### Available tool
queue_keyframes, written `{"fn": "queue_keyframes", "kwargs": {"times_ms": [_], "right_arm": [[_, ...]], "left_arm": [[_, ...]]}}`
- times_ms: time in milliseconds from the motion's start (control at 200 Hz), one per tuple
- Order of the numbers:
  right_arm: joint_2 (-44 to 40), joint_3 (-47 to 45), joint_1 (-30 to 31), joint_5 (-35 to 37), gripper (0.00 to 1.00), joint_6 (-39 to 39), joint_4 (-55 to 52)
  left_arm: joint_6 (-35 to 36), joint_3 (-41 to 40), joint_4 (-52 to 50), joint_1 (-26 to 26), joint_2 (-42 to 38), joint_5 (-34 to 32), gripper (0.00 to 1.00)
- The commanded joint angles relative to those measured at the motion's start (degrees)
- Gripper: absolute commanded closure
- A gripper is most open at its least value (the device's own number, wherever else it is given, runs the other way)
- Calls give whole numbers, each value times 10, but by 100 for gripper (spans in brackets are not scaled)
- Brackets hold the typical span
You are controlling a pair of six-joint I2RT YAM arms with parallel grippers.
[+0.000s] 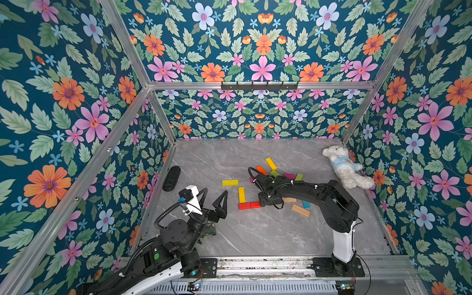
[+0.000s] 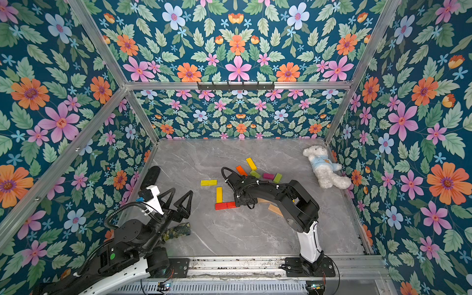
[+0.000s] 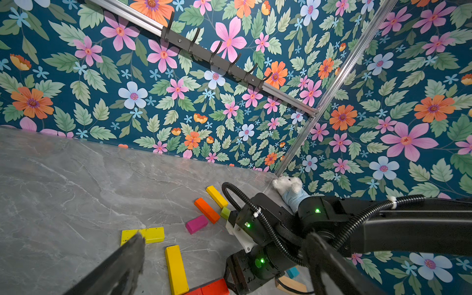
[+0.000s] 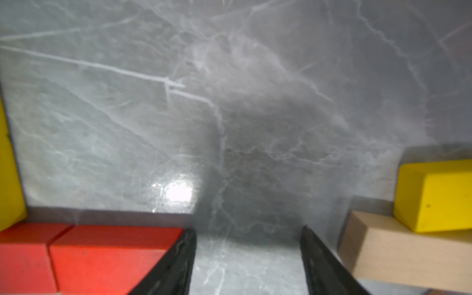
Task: Assemble the letter h with building blocks
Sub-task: Assemble the building block at the center of the board.
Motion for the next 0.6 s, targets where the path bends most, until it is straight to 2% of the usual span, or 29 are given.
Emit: {"fn": "queue_keyframes", "kwargs": {"times_ms": [0, 285, 410, 595], "right_arm": [[2, 3, 1, 1, 32, 7, -11], [-11, 10, 1, 20, 30, 10, -20], [-57, 13, -7, 28, 27, 3, -23], [-117, 12, -50, 14, 24, 24, -31]], "left_arm": [[1, -1, -4, 0, -2, -3, 1], [-1, -1, -6, 1, -2, -3, 1], [-3, 0, -5, 1, 0, -2, 1], [-12, -2, -2, 1, 16, 6, 1]]}}
